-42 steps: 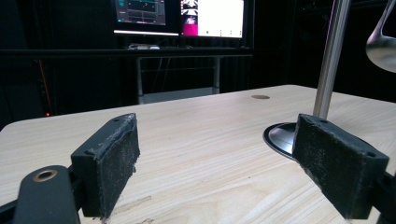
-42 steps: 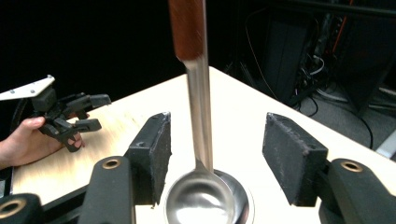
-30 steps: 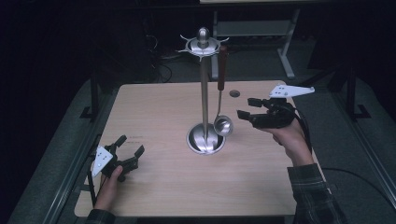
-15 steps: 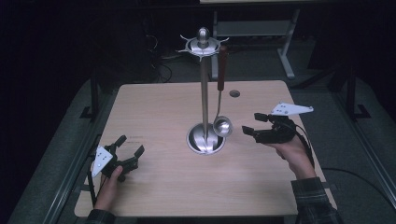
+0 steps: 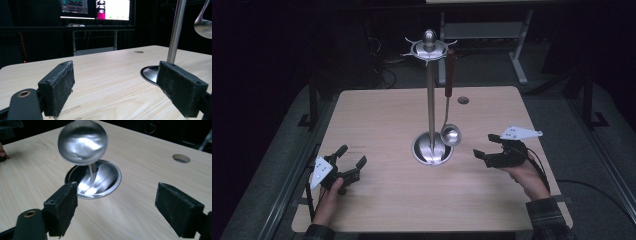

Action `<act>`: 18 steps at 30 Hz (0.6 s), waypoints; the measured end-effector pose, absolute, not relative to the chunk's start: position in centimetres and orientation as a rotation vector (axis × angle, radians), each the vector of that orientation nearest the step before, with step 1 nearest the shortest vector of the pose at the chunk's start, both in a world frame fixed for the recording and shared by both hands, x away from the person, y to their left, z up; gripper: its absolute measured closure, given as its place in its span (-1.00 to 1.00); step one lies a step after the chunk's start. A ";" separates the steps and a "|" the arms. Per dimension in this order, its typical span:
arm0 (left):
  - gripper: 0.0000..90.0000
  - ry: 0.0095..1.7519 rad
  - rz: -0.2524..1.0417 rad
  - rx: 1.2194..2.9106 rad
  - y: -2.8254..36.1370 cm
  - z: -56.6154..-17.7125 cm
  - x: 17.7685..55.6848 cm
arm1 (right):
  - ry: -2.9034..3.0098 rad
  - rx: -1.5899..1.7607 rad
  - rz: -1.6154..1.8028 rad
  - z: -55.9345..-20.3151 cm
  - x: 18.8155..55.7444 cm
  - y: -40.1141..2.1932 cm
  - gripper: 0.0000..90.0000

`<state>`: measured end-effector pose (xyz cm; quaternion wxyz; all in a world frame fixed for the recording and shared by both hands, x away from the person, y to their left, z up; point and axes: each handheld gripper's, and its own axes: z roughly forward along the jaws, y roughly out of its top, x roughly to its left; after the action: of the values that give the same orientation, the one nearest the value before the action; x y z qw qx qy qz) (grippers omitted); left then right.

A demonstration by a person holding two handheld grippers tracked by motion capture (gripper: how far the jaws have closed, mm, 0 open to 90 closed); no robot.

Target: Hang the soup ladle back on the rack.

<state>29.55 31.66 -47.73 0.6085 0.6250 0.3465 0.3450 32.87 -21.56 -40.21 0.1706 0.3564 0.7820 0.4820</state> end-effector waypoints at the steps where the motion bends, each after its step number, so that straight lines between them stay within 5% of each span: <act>1: -0.68 0.799 0.796 1.444 31.7 -47.7 29.6 | 2.224 1.013 1.369 -40.4 32.8 -21.7 -0.62; 18: -0.68 0.796 0.789 1.448 31.7 -47.7 29.6 | 2.224 1.106 1.321 -44.3 31.2 -24.0 -0.71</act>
<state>29.58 31.67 -47.73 0.6095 0.6270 0.3447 0.3415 31.22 -24.00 -44.27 0.1633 0.3877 0.7800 0.4633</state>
